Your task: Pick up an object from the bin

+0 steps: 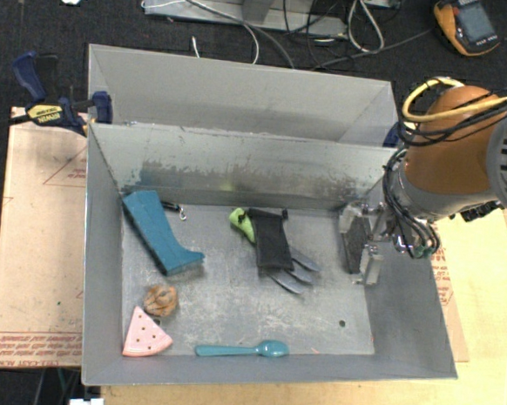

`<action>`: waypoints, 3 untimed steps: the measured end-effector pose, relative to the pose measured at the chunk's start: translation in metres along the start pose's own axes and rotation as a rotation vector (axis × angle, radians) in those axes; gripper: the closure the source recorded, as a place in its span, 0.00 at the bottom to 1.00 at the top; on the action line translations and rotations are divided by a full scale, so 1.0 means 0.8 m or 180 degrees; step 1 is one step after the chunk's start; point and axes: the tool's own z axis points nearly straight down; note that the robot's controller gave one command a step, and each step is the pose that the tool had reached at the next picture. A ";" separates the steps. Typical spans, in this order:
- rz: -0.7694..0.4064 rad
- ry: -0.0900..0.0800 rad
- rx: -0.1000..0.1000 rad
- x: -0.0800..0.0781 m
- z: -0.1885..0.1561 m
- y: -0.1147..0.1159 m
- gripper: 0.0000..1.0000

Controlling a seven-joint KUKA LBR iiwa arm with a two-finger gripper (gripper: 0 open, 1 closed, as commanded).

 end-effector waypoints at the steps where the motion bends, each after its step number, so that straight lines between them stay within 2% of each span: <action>1: -0.0008 -0.0024 0.0004 -0.002 -0.006 0.000 0.00; 2: 0.0490 -0.0033 -0.0003 -0.021 0.079 0.078 0.00; 3: 0.0346 -0.0041 0.0005 -0.026 0.040 0.119 0.00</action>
Offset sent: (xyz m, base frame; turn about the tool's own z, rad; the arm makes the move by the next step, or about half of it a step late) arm 0.0233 0.0955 -0.1012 0.2364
